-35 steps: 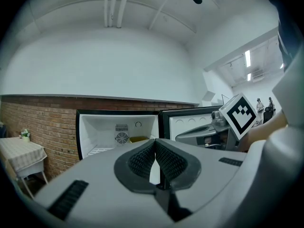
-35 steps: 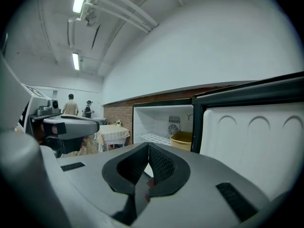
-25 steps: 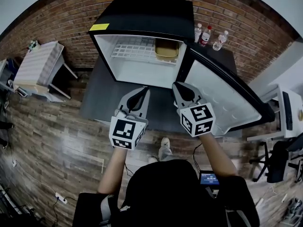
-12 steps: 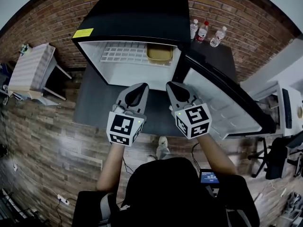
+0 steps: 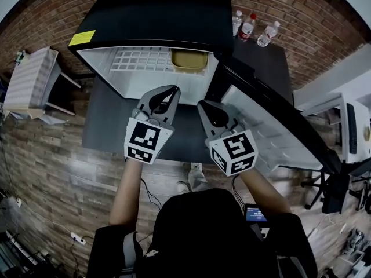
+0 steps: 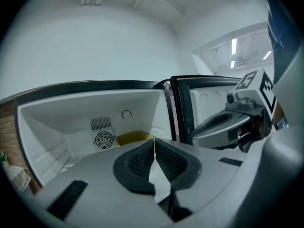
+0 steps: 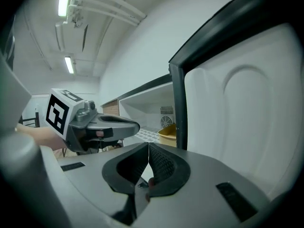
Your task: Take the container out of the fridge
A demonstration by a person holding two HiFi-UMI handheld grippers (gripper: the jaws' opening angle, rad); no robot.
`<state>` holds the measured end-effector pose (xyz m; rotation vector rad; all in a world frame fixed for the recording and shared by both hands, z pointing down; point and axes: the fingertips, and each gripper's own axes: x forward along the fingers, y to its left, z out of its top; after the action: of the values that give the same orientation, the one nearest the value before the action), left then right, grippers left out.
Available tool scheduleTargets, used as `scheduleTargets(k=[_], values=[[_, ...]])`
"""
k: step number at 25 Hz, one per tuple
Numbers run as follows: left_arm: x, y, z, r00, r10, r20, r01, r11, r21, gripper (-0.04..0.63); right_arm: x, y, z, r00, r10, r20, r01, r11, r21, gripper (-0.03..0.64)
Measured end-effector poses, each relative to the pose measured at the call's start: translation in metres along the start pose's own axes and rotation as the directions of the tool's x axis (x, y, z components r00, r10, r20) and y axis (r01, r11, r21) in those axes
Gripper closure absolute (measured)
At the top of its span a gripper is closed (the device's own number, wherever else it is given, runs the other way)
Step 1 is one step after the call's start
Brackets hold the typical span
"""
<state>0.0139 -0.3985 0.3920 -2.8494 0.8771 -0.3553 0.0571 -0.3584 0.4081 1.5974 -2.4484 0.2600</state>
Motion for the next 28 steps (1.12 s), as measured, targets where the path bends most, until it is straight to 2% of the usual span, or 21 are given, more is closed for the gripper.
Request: scheduleTargets(k=[10,13,17,20,22,24,28], values=[[0.053,0.016,-0.005,0.996,-0.065,-0.064,0.074,0.985,0.155,0.580,0.004,-0.004,-0.002,1.000,0.031,-0.005,-0.031,1.000,0.006,0.577],[0.066,0.022,-0.015,0.993,-0.067,-0.099,0.084,0.981,0.177,0.580,0.005,-0.004,-0.002,0.999,0.038,-0.006,-0.038,0.999,0.014,0.577],[0.080,0.023,-0.014,0.987,-0.109,-0.115,0.132,0.967,0.219,0.578,0.007,-0.003,-0.003,0.999,0.047,-0.008,-0.047,0.999,0.013,0.577],[0.088,0.021,-0.016,0.980,-0.139,-0.143,0.174,0.947,0.270,0.564,0.006,-0.003,-0.004,0.999,0.052,-0.008,-0.052,0.998,0.021,0.577],[0.092,0.016,-0.020,0.970,-0.168,-0.175,0.216,0.928,0.304,0.507,0.006,-0.003,-0.004,0.998,0.055,-0.005,-0.055,0.998,0.026,0.577],[0.095,0.012,-0.022,0.962,-0.183,-0.203,0.246,0.905,0.347,0.485,0.006,-0.003,-0.003,0.998,0.056,-0.004,-0.056,0.998,0.028,0.577],[0.103,0.007,-0.026,0.951,-0.178,-0.254,0.278,0.851,0.446,0.482,0.006,-0.004,-0.005,0.999,0.053,-0.008,-0.053,0.998,0.037,0.577]])
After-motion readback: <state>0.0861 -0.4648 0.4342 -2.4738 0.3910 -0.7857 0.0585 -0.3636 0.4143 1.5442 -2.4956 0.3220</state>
